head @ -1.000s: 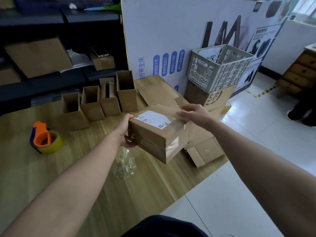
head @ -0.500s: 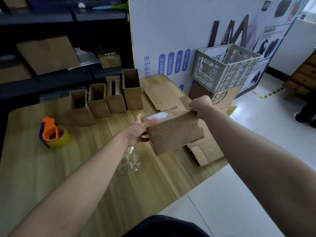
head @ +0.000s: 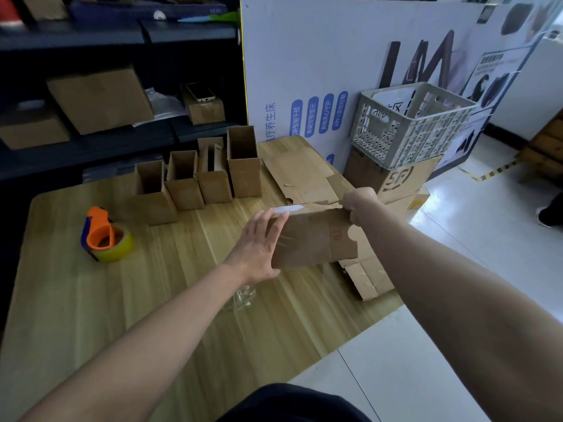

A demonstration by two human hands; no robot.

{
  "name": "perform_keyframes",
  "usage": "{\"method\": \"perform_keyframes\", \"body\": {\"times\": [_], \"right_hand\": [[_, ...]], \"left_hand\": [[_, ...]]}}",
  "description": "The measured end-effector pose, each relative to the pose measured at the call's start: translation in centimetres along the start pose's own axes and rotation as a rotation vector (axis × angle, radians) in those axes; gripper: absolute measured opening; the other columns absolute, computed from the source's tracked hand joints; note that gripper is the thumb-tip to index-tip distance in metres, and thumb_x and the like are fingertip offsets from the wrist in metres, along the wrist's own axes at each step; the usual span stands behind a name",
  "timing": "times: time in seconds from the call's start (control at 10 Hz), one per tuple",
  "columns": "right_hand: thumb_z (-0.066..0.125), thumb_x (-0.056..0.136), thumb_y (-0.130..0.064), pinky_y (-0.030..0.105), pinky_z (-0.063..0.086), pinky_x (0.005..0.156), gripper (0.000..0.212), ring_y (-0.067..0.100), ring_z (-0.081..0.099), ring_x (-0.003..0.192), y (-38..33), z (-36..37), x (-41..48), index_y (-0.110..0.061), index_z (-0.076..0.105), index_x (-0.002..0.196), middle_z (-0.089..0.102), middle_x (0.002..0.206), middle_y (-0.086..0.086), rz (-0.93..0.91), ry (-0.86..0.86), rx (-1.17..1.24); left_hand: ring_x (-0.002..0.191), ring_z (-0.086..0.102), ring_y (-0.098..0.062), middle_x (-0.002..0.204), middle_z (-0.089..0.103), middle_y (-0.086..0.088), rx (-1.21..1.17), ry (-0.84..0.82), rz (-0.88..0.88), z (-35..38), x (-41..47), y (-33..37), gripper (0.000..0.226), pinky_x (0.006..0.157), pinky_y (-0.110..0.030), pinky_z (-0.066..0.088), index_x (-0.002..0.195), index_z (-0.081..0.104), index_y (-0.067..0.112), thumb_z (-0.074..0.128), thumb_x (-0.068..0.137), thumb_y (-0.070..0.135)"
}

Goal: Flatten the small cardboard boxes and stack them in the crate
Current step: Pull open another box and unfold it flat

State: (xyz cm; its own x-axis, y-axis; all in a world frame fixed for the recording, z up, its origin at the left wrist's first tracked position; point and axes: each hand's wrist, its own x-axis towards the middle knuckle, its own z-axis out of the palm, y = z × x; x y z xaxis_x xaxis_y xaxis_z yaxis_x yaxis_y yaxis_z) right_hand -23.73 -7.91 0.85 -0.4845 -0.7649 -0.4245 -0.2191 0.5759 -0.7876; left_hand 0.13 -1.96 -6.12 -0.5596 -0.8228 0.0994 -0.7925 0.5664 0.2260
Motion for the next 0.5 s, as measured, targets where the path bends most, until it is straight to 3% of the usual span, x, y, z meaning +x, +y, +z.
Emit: {"method": "perform_keyframes", "body": {"times": [0.1,0.2,0.3,0.4,0.5], "right_hand": [[0.059,0.09,-0.019,0.031,0.044,0.074,0.032,0.016,0.052,0.089,-0.3,0.3,-1.8,-0.008,0.062,0.119,0.063,0.119,0.012,-0.173,0.035,-0.106],[0.062,0.083,-0.056,0.043,0.028,0.105,0.054,0.015,0.035,0.121,-0.1,0.5,-2.8,-0.027,0.057,0.127,0.056,0.112,-0.011,-0.562,0.001,-0.468],[0.066,0.069,-0.067,0.052,-0.008,0.114,0.099,0.024,-0.006,0.146,0.5,0.9,-3.7,-0.035,0.019,0.15,0.023,0.155,-0.007,-0.896,-0.14,-1.051],[0.071,0.062,-0.068,0.055,-0.013,0.113,0.124,0.025,-0.02,0.144,1.9,1.6,-3.5,-0.032,-0.006,0.151,-0.003,0.16,-0.007,-0.914,-0.265,-1.219],[0.073,0.061,-0.067,0.054,-0.011,0.114,0.128,0.023,-0.011,0.146,3.3,1.9,-2.8,-0.027,-0.008,0.151,0.002,0.16,-0.004,-0.852,-0.314,-1.24]], "left_hand": [[0.14,-0.006,-0.022,0.147,-0.005,0.003,-0.137,-0.022,-0.035,-0.8,0.8,0.0,0.125,0.114,-0.041,0.02,0.146,-0.016,0.031,0.079,0.065,0.039],[0.14,0.003,-0.019,0.145,-0.003,0.016,-0.323,-0.077,-0.121,-2.0,1.9,0.0,0.12,0.109,-0.035,0.028,0.148,-0.008,0.032,0.079,0.065,0.038],[0.14,0.009,-0.015,0.145,0.001,0.02,-0.468,-0.126,-0.174,-2.7,3.0,-0.3,0.116,0.11,-0.032,0.024,0.149,0.002,0.028,0.079,0.063,0.037],[0.141,0.013,-0.016,0.151,0.005,0.013,-0.508,-0.196,-0.179,-2.7,3.5,-0.6,0.115,0.115,-0.04,0.024,0.148,0.009,0.027,0.082,0.06,0.037],[0.134,0.024,-0.014,0.146,0.017,0.009,-0.588,-0.217,-0.173,-2.1,3.4,-0.8,0.112,0.112,-0.033,0.028,0.146,0.016,0.023,0.085,0.058,0.035]]}}
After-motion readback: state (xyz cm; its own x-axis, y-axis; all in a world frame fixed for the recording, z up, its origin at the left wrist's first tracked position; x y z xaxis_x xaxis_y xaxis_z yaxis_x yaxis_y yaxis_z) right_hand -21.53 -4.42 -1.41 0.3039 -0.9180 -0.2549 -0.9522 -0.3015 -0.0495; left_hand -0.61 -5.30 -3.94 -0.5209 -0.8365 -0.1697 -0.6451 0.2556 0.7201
